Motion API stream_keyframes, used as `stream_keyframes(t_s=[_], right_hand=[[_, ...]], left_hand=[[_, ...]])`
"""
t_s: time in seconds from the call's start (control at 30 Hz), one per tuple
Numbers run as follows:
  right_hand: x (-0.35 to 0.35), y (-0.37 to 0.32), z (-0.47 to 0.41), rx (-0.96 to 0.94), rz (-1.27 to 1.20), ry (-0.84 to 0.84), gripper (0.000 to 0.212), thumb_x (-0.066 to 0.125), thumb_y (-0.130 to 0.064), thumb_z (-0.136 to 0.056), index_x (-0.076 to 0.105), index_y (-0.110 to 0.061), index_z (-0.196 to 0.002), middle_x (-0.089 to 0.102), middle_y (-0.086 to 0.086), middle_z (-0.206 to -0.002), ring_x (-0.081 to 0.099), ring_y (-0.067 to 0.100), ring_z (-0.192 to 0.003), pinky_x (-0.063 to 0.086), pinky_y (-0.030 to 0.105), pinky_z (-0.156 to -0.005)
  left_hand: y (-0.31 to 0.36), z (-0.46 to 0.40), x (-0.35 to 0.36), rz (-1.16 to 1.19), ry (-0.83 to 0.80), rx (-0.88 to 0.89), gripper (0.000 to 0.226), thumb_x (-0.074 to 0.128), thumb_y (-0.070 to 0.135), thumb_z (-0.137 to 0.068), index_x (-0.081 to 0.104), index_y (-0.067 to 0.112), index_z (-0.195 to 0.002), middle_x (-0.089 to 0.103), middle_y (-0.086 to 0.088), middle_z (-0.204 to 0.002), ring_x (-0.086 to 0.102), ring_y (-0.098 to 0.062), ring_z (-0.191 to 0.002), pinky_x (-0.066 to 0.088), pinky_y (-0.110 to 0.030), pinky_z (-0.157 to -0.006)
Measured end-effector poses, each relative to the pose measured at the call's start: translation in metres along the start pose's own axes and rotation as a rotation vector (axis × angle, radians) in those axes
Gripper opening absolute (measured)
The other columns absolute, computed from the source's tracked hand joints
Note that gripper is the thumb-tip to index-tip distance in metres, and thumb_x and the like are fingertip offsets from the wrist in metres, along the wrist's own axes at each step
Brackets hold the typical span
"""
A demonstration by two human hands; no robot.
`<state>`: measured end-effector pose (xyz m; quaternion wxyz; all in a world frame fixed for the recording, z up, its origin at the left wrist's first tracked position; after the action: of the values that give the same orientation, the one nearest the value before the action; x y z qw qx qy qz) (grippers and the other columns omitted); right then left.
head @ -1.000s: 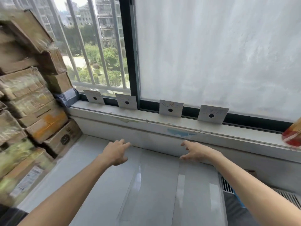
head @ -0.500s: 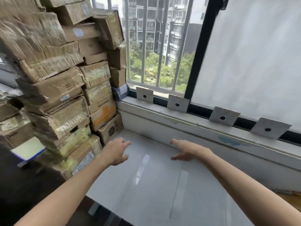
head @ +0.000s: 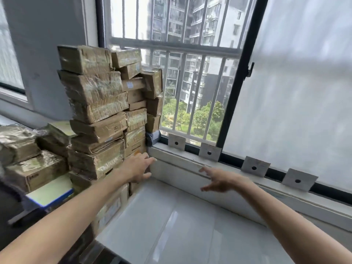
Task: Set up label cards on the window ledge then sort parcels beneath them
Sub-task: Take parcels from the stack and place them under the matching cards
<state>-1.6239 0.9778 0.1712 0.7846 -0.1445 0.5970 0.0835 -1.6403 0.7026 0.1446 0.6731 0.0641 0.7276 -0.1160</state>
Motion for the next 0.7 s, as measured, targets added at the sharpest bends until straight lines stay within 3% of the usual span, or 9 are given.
stream_keyframes(t_s=[0.27,0.6,0.7], right_hand=[[-0.085,-0.093,0.062,-0.100,-0.040,0.215,0.075,0.070,-0.034,-0.093,0.027,-0.019,-0.153,0.041,0.010,-0.155,0.043,0.028,-0.139,0.035,0.039,-0.114],[-0.123,-0.213,0.061,-0.204,0.046,0.295,0.080,0.070,-0.034,-0.092,0.021,-0.025,-0.154,0.043,0.012,-0.152,0.046,0.028,-0.136,0.042,0.042,-0.111],[-0.133,-0.255,0.039,-0.228,0.042,0.314,0.081,0.070,-0.031,-0.093,0.018,-0.022,-0.155,0.046,0.013,-0.149,0.049,0.028,-0.133,0.043,0.035,-0.107]], left_hand=[[-0.037,0.071,-0.154,0.032,0.199,-0.060,0.064,0.058,0.041,-0.095,0.027,0.033,-0.151,0.038,-0.002,-0.149,0.041,-0.025,-0.135,0.042,-0.043,-0.108],[-0.116,0.131,-0.218,-0.035,0.313,-0.124,0.062,0.060,0.036,-0.096,0.032,0.028,-0.150,0.037,-0.006,-0.149,0.040,-0.028,-0.136,0.038,-0.041,-0.109],[-0.154,0.139,-0.230,-0.040,0.346,-0.154,0.062,0.061,0.035,-0.096,0.032,0.026,-0.149,0.036,-0.008,-0.149,0.039,-0.029,-0.136,0.038,-0.042,-0.109]])
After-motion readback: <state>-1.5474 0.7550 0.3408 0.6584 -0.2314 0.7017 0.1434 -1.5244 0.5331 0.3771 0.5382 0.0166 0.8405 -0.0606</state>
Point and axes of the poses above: each hand's wrist, its own z-axis away from the middle knuckle, its own x-axis out of the palm, y = z × x, the point moved 5 cm from there along -z, towards the middle knuckle
